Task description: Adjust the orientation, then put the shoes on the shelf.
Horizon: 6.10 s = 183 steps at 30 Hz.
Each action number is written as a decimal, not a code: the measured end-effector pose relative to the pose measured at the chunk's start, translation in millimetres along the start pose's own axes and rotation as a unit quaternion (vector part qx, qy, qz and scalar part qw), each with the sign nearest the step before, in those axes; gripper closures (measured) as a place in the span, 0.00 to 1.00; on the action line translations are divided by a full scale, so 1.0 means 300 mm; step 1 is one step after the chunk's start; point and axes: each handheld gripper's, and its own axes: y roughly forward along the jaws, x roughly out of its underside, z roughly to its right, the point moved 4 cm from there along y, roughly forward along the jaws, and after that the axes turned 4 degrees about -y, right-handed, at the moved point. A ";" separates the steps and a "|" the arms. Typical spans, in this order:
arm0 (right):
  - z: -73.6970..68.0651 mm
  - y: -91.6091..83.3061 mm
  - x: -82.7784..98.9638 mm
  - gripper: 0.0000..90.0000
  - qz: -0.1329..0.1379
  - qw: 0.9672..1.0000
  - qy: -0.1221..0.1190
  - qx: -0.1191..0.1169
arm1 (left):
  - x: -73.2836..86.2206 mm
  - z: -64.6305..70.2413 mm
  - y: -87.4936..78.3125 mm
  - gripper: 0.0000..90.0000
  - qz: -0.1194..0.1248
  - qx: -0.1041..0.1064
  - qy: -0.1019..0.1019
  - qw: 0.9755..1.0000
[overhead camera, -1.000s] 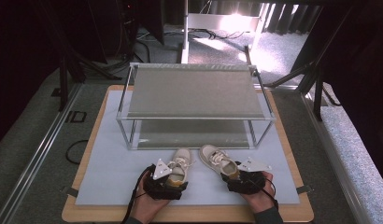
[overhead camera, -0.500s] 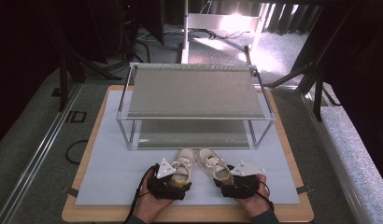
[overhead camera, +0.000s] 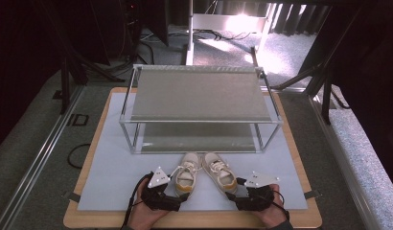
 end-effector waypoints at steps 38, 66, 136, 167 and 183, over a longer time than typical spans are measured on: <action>-0.012 -0.040 -0.128 0.56 0.060 0.998 -0.021 -0.017 | -0.098 0.007 -0.094 0.32 0.068 0.028 -0.013 0.997; -0.003 0.090 -0.180 0.65 -0.017 0.999 0.041 0.030 | -0.156 -0.014 0.032 0.59 -0.022 -0.028 -0.041 0.999; 0.040 0.026 -0.201 0.77 0.104 0.986 0.125 -0.023 | -0.209 -0.027 -0.008 0.65 0.056 0.030 -0.086 0.994; 0.098 0.028 -0.238 0.77 0.119 0.985 0.127 -0.011 | -0.265 -0.050 0.018 0.65 0.077 0.023 -0.095 0.992; 0.142 0.043 -0.249 0.77 0.127 0.982 0.139 -0.008 | -0.301 -0.075 0.044 0.65 0.085 0.018 -0.101 0.991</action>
